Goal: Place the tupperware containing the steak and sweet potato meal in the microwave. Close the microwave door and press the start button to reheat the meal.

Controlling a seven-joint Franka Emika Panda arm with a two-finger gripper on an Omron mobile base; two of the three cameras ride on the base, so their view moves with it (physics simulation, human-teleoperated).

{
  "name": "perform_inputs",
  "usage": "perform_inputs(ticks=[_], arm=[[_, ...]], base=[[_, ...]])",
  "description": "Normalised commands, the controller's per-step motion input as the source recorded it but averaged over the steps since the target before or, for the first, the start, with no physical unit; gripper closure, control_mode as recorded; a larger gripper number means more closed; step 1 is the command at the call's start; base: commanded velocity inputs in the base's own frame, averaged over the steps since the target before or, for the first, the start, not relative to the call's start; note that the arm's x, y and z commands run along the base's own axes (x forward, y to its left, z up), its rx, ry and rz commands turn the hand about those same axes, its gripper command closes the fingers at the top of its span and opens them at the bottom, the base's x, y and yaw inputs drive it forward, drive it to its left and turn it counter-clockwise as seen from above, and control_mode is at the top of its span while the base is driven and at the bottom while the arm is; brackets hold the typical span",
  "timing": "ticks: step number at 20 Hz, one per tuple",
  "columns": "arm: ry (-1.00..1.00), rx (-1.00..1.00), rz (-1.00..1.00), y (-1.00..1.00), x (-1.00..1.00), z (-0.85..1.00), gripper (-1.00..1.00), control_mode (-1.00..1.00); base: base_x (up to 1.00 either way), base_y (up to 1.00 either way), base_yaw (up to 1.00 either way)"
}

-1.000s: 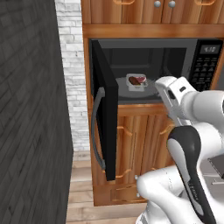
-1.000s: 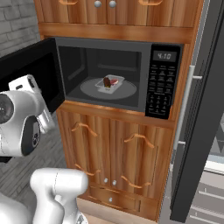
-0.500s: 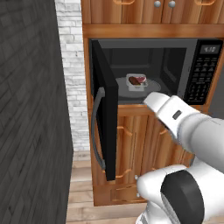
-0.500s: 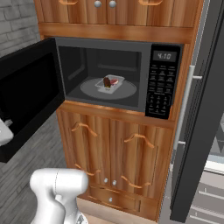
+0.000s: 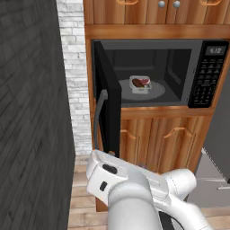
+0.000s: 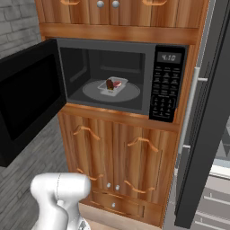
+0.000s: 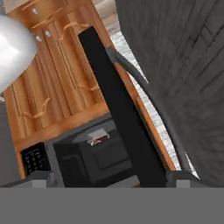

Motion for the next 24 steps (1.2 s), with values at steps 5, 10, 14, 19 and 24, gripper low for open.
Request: perform_inputs(ticks=[5, 10, 14, 19, 24], arm=[[0.05, -0.21, -0.17, 1.0, 1.0, -0.85, -1.0, -1.0], [0.06, -0.2, -0.17, 1.0, 1.0, -0.86, -1.0, -1.0], [0.06, -0.14, -0.22, 0.62, 1.0, -0.65, -1.0, -1.0], [0.07, -0.02, -0.14, -0.03, 0.99, -0.39, -1.0, -1.0], [-0.04, 0.01, -0.03, -0.91, 0.18, 0.09, -1.0, -1.0]], base=[[0.0, 0.0, 0.0], [0.0, 0.0, 0.0], [0.0, 0.0, 0.0], [0.0, 0.0, 0.0], [0.0, 0.0, 0.0]])
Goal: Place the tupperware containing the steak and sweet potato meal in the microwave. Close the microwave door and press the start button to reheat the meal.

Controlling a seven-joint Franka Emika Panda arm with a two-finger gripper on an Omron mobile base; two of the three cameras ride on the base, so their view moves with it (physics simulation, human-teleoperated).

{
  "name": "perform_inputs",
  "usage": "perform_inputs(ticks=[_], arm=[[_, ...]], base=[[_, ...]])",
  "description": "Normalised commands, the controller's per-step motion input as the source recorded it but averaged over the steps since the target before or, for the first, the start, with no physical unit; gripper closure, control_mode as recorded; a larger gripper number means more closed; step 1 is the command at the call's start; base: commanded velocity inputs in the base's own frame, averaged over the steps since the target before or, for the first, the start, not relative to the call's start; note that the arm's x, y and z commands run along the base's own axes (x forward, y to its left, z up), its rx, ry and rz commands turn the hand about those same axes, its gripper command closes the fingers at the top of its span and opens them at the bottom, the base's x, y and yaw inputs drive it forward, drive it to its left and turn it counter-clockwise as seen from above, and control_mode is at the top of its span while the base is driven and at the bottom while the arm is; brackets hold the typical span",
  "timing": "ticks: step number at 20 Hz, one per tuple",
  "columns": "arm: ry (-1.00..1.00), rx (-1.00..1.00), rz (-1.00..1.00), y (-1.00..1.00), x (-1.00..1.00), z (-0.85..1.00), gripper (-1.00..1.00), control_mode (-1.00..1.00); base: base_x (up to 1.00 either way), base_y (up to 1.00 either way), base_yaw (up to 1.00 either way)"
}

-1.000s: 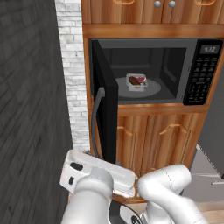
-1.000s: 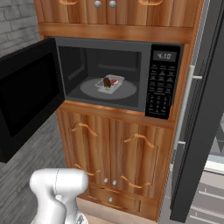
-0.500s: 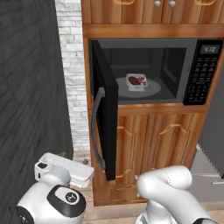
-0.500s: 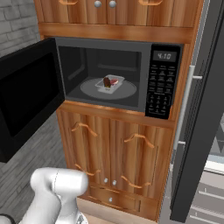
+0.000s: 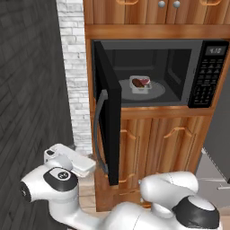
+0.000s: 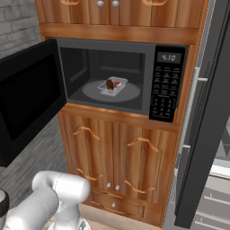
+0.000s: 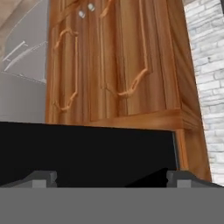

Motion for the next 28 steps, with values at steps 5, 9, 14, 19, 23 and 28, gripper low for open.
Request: perform_inputs(ticks=[5, 9, 14, 19, 23, 28], arm=[[-0.15, 0.1, 0.0, -1.0, -0.02, 0.11, -1.0, -1.0], [-0.2, 0.15, 0.0, -1.0, -0.08, 0.08, -1.0, -1.0], [-0.16, 0.17, 0.0, -1.0, 0.0, 0.14, -1.0, -1.0], [-0.05, 0.19, 0.0, -1.0, 0.02, 0.01, -1.0, -1.0], [0.0, 0.18, 0.0, -1.0, 0.23, 0.0, -1.0, -1.0], [0.0, 0.2, 0.0, -1.0, 0.73, 0.08, -1.0, -1.0]], base=[[0.0, 0.0, 0.0], [0.0, 0.0, 0.0], [0.0, 0.0, 0.0], [0.0, 0.0, 0.0], [0.0, 0.0, 0.0], [0.0, 0.0, 0.0]])
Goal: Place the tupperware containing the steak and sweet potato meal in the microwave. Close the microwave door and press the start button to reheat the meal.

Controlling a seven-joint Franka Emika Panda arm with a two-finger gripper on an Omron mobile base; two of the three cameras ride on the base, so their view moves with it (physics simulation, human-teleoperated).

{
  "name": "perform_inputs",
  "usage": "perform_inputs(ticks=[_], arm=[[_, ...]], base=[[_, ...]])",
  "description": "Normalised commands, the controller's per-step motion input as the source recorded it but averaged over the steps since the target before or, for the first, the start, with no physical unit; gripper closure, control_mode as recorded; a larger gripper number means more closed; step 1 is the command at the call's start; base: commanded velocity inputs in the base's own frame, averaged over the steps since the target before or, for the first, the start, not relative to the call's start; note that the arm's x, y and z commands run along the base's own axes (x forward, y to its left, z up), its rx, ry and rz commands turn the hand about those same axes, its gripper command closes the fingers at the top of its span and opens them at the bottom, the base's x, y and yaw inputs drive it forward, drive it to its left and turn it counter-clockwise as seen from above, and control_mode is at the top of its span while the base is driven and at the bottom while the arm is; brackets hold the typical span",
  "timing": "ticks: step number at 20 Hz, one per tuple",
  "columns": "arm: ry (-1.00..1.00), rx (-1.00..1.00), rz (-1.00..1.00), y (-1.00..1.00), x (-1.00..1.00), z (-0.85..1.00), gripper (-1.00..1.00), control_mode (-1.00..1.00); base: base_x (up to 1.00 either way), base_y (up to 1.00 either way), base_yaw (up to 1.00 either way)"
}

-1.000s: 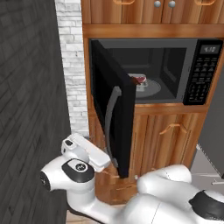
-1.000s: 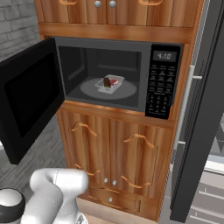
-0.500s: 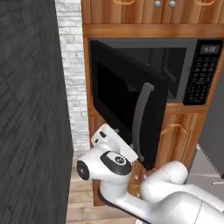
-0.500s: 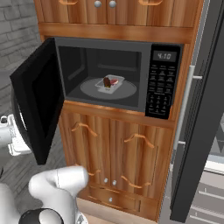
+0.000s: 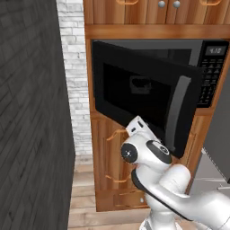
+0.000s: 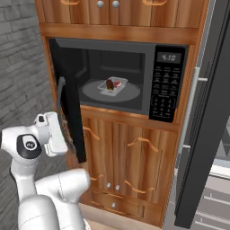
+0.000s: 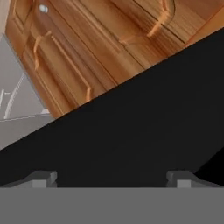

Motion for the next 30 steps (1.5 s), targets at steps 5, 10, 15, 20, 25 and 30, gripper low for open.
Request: perform_inputs(ticks=[5, 10, 15, 20, 25, 30], arm=[[-0.03, 0.2, 0.03, -0.62, 1.0, 0.28, -1.0, -1.0], [0.0, 0.13, 0.01, 0.02, 1.0, 0.37, -1.0, -1.0], [0.01, 0.13, 0.0, 0.0, 0.97, 0.26, -1.0, -1.0], [0.18, 0.1, -0.04, 0.04, 0.81, 0.7, -1.0, -1.0], [0.15, 0.09, -0.02, 0.0, 0.7, 0.6, -1.0, -1.0], [0.07, 0.09, 0.0, 0.0, 0.67, 0.14, -1.0, -1.0]], base=[[0.0, 0.0, 0.0], [0.0, 0.0, 0.0], [0.0, 0.0, 0.0], [0.0, 0.0, 0.0], [0.0, 0.0, 0.0], [0.0, 0.0, 0.0]])
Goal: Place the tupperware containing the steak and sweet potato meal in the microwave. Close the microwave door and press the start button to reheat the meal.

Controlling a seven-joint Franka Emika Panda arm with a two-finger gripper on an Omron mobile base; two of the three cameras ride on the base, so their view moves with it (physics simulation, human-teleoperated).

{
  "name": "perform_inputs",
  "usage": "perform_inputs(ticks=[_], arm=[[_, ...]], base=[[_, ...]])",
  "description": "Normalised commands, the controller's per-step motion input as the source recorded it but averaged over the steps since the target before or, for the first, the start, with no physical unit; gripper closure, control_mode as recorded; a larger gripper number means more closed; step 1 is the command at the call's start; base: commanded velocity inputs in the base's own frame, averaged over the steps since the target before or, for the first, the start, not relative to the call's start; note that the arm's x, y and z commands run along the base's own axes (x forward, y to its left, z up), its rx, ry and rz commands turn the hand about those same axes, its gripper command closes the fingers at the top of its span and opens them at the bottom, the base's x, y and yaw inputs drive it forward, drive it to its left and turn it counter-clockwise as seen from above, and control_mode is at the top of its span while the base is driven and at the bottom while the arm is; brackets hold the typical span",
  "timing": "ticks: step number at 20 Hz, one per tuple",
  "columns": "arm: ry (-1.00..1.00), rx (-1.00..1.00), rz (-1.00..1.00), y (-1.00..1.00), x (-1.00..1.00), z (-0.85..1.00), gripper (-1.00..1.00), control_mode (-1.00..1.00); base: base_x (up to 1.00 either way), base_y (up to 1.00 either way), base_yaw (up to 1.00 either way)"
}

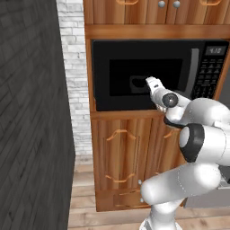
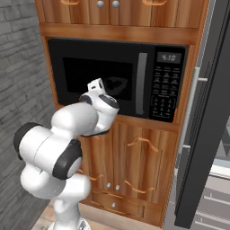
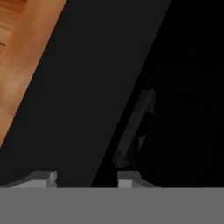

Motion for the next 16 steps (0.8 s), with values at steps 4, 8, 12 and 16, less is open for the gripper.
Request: perform_inputs(ticks=[4, 8, 12, 16], arm=[[0.03, 0.14, 0.0, 0.0, 0.1, 0.14, -1.0, -1.0], [0.06, 0.24, 0.0, -0.04, -0.98, 0.78, -1.0, -1.0], [0.09, 0.3, 0.0, -0.31, -1.0, 0.96, -1.0, -1.0], [0.13, 0.31, 0.0, -0.61, -1.0, 0.95, -1.0, -1.0]], base=[[0.0, 0.0, 0.0], [0.0, 0.0, 0.0], [0.0, 0.0, 0.0], [0.0, 0.0, 0.0]])
